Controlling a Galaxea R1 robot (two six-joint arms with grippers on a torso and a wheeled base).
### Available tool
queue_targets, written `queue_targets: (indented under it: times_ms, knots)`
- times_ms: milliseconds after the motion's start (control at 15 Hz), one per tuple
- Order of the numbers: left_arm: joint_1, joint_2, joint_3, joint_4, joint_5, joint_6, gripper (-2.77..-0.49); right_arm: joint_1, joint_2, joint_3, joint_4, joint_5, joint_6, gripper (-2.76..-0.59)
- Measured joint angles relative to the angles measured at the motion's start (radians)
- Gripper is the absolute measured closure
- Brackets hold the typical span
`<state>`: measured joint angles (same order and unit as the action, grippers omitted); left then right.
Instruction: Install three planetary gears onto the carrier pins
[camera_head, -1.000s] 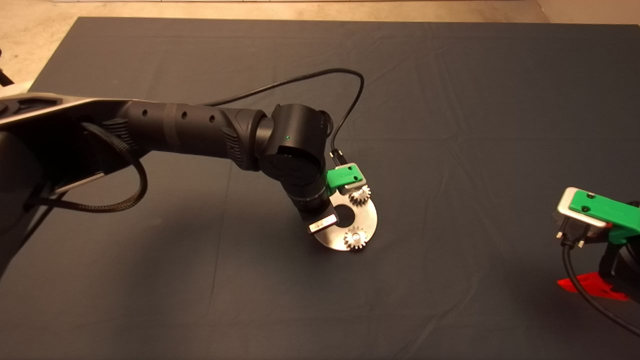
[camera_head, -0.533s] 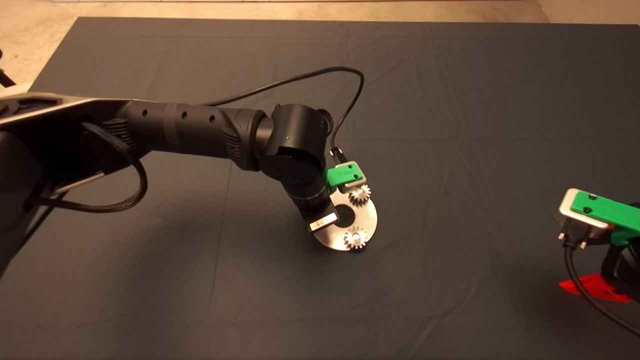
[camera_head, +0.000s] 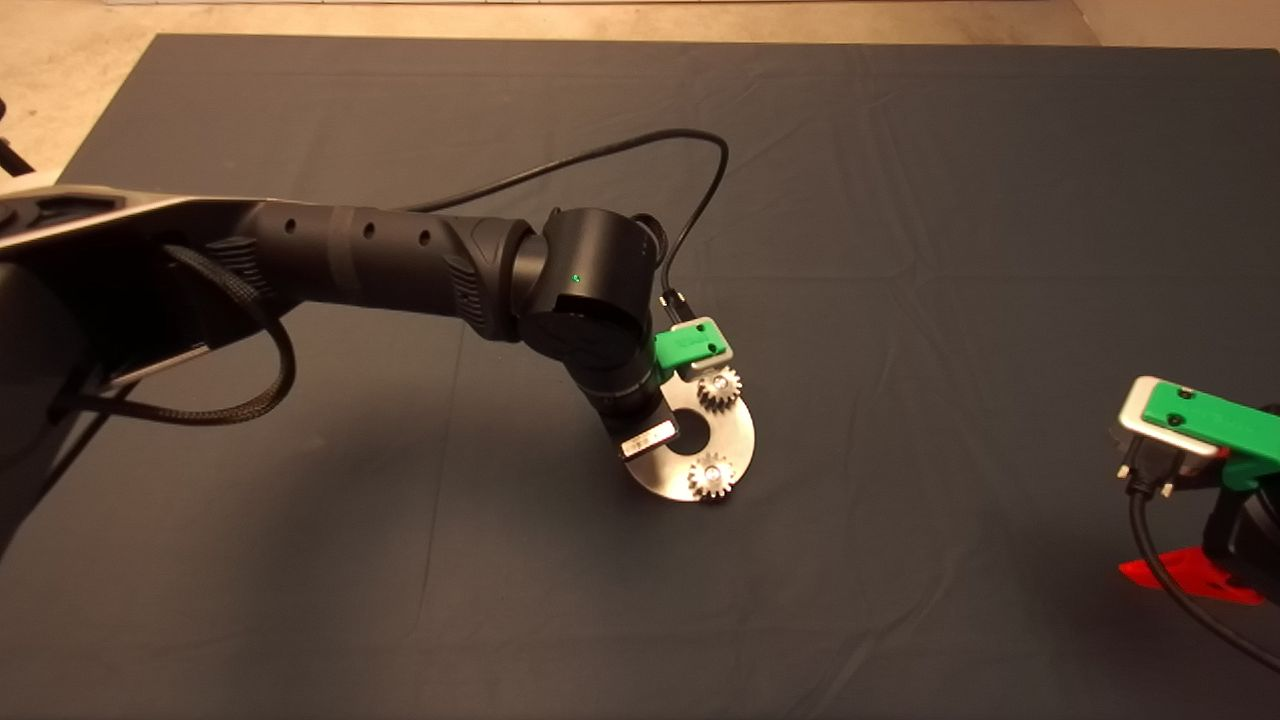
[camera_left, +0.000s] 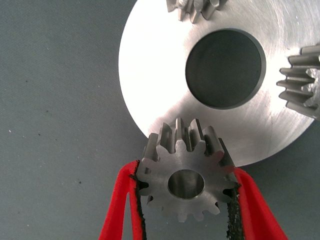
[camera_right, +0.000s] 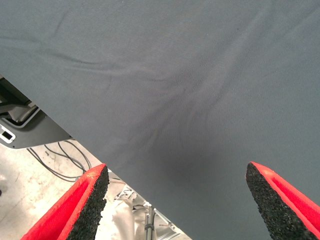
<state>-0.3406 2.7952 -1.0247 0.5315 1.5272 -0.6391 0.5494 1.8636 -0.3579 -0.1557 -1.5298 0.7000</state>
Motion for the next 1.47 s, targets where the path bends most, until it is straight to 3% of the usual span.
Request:
queue_targets:
  times_ms: [400, 1200, 1467]
  knots:
    - [0.000, 0.012, -0.010, 0.008, 0.000, -0.008, -0.65, 0.000, -0.002, 0.000, 0.000, 0.000, 0.000, -2.03]
    - [0.000, 0.011, -0.012, 0.011, 0.000, -0.022, -0.65, 0.042, -0.008, 0.000, 0.007, 0.000, 0.000, -2.03]
    - [0.015, 0.011, -0.012, 0.012, 0.000, -0.022, -0.65, 0.044, -0.008, 0.000, 0.011, 0.000, 0.000, -2.03]
